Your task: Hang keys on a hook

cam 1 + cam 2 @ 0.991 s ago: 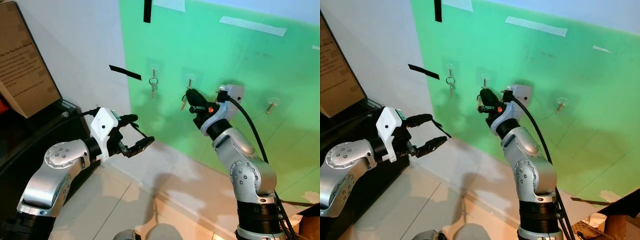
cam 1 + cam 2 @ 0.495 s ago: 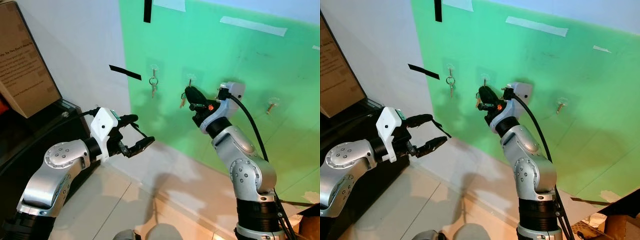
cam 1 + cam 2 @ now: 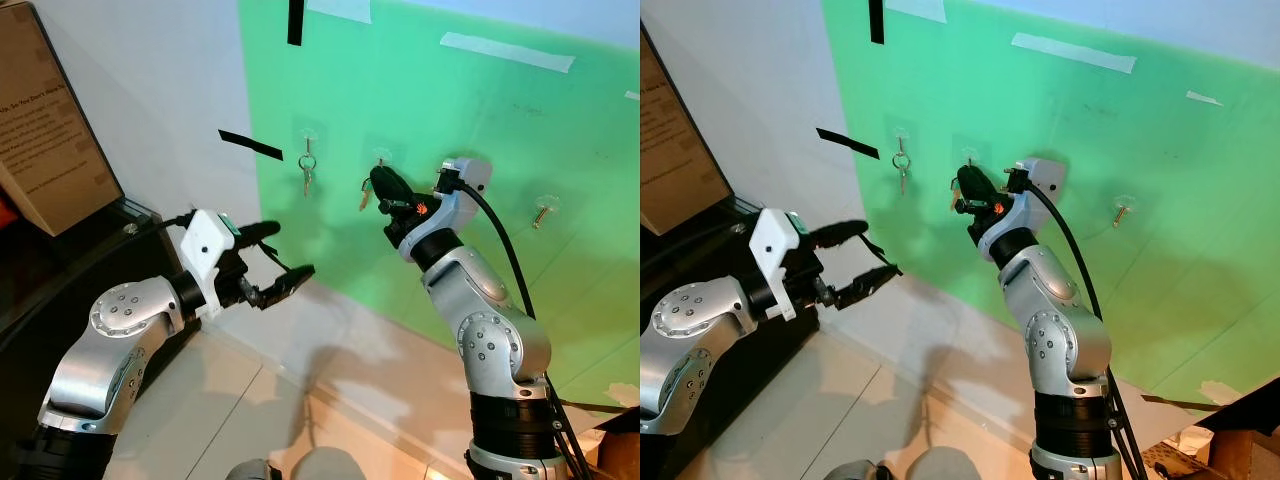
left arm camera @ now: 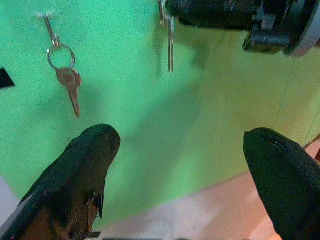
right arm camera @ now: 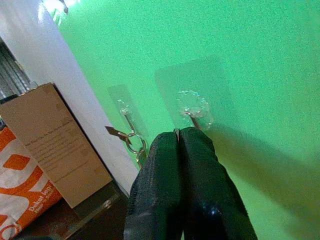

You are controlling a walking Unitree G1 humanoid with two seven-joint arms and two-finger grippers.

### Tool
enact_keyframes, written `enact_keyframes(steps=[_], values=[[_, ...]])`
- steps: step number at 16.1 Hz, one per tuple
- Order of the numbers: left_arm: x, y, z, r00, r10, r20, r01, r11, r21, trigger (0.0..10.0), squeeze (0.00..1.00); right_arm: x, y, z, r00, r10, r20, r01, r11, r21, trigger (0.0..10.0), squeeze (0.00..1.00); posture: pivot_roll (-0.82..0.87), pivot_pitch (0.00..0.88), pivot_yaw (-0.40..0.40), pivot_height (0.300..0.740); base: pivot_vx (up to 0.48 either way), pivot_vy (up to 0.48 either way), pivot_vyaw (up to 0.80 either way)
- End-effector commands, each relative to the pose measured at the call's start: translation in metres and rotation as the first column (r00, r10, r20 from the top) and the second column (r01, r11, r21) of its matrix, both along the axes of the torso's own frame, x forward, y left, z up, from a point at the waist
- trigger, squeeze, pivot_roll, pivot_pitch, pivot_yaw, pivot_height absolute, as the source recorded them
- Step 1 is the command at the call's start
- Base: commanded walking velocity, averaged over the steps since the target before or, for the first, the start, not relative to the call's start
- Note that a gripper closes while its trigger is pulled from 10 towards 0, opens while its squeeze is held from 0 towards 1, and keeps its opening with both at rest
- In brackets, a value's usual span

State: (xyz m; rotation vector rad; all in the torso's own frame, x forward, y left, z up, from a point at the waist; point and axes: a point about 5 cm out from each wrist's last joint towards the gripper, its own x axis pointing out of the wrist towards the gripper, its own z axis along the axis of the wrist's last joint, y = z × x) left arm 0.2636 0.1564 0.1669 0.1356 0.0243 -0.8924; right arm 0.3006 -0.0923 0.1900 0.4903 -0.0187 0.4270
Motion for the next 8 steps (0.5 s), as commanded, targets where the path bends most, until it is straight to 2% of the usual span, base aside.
enact_keyframes(steps=[1, 4, 8], values=[[-0.002, 0.000, 0.007, 0.999, 0.000, 0.034, 0.000, 1.000, -0.012, 10.0, 0.00, 0.003, -0.002, 0.004, 1.000, -0.011, 0.006, 0.011, 1.000, 0.015, 10.0, 0.00, 0.07, 0.000, -0.016, 0.740, 0.000, 0.000, 0.00], [-0.003, -0.002, 0.006, 1.000, -0.011, 0.027, 0.011, 1.000, -0.023, 10.0, 0.00, 0.007, -0.005, -0.003, 0.997, -0.057, -0.043, 0.057, 0.998, 0.013, 10.0, 0.00, 0.07, 0.000, -0.021, 0.740, 0.000, 0.000, 0.00], [-0.003, -0.003, 0.005, 1.000, -0.016, 0.025, 0.016, 1.000, -0.025, 10.0, 0.00, 0.008, -0.009, -0.018, 0.986, -0.104, -0.132, 0.099, 0.994, -0.045, 10.0, 0.00, 0.07, 0.000, -0.022, 0.740, 0.000, 0.000, 0.00]])
